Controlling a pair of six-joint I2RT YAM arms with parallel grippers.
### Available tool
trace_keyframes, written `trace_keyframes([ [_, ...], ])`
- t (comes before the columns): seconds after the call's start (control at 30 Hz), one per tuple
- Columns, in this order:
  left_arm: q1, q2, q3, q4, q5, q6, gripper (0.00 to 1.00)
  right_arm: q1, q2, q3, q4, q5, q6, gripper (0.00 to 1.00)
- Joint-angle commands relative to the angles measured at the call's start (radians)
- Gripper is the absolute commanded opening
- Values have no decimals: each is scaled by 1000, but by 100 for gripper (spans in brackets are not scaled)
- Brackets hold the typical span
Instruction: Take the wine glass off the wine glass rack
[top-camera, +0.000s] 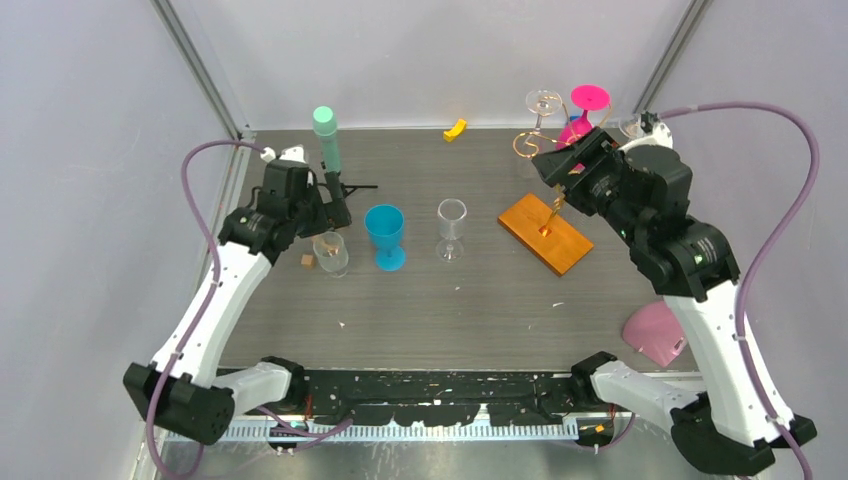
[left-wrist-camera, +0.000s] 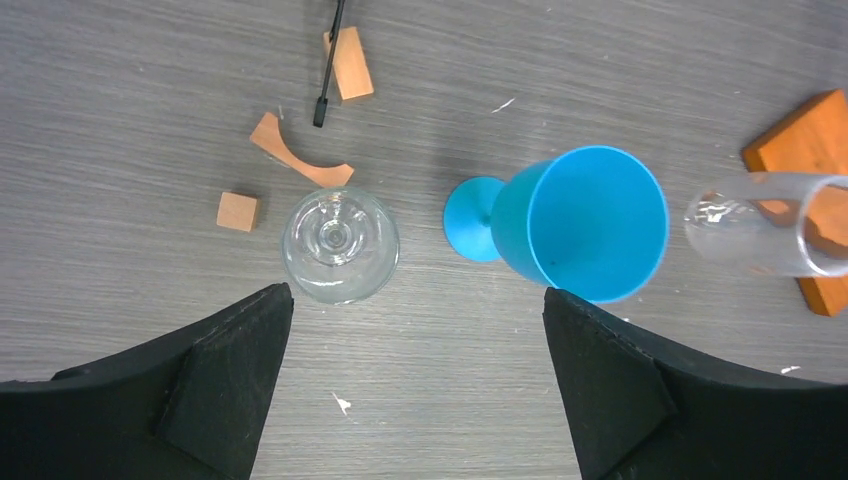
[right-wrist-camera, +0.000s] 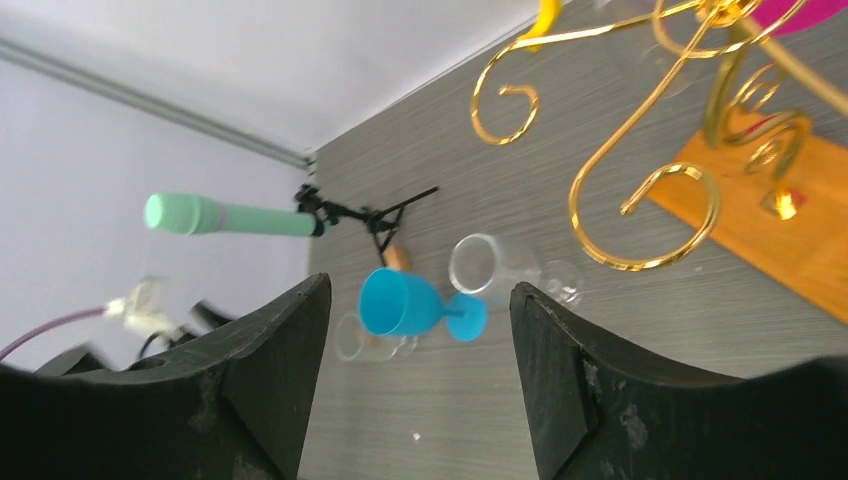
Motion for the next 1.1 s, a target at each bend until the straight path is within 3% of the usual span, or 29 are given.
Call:
trace_keyframes([
  [0.0,6,-78,12,-14,56,74,100,-1,77,132,-108,200,-99,71],
  [0.13,6,-132,-12,1,94,113,100,-7,158,258,-123,294,-161,71],
  [0.37,6,-145,-32,-1,136,129,100,-74,334,411,-128,228,-223,71],
  [0.53,6,-145,-41,12,147,131,100,-217,422,382,-39,76,-100,69],
  [0.77,6,-137,-14,-35,147,113,100,-260,512,355,134,-42,53,47],
  [1.07,6,-153,-10,-39,177,119,100,-262,589,362,137,26,156,42],
])
